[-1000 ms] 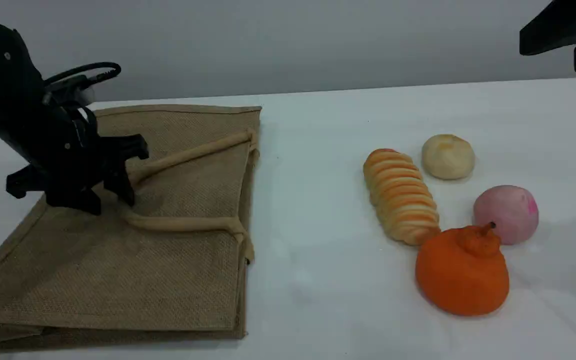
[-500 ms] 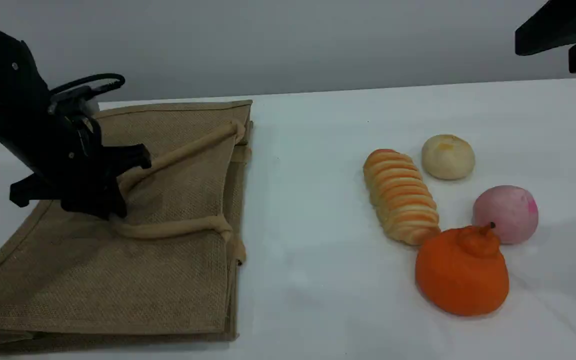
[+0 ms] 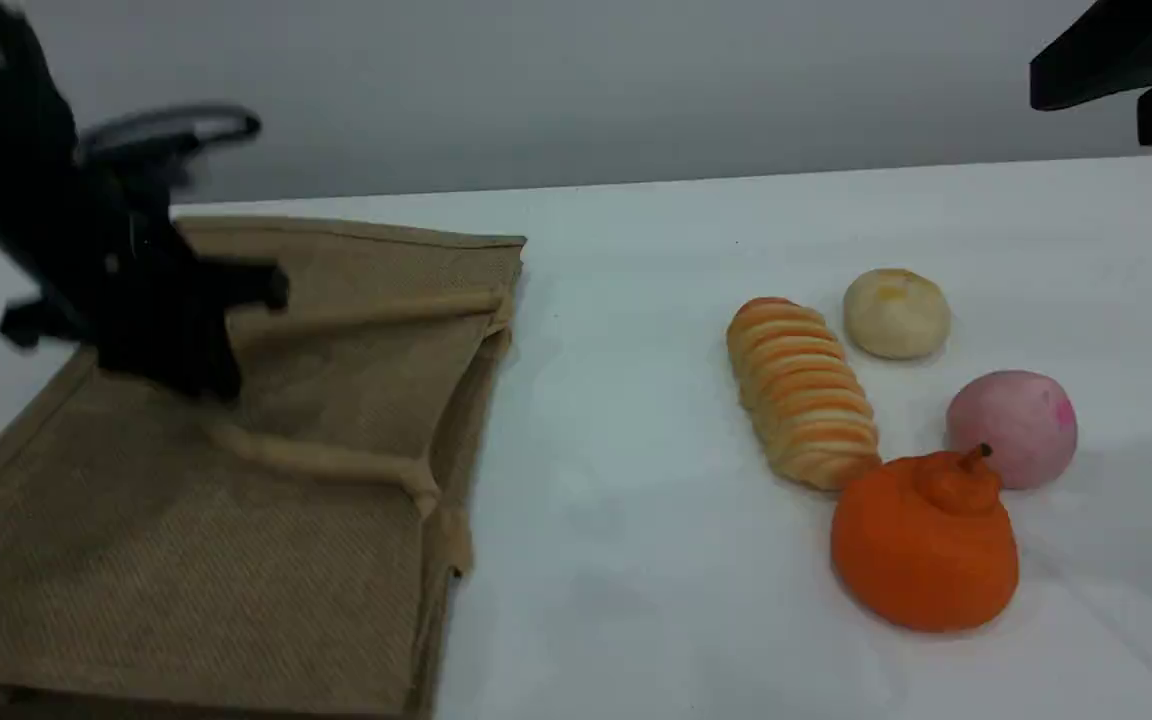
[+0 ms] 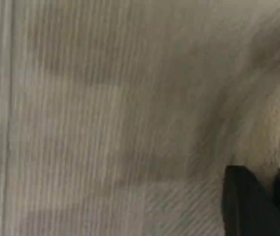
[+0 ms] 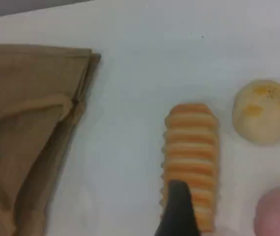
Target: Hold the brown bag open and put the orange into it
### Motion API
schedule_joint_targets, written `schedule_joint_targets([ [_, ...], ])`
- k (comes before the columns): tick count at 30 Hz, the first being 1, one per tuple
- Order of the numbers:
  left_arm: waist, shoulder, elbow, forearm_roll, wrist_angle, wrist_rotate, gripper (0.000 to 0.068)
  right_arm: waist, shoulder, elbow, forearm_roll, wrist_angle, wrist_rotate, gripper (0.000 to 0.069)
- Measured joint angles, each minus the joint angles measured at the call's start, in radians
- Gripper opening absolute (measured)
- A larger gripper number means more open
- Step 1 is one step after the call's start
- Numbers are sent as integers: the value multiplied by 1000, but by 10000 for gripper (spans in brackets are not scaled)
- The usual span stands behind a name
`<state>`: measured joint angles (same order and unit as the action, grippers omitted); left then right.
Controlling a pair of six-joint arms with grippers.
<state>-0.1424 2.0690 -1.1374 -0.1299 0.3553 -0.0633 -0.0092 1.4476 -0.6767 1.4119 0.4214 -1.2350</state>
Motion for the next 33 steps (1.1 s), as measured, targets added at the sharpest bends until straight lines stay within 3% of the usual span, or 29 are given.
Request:
schedule_joint_targets([
  [8,-12,-120,-104,-2,128,131,92,0,0,0,6,0,0,475],
  [17,-107,-231,-248,-33,322,277,92,0,0,0,103,84,-88,475],
  [23,-146,-267,-375,-33,464,315,90,0,0,0,109,85,-88,475],
  [33,-171,-324,-455,-104,575,365,90,0,3,1,118,86,-109,475],
])
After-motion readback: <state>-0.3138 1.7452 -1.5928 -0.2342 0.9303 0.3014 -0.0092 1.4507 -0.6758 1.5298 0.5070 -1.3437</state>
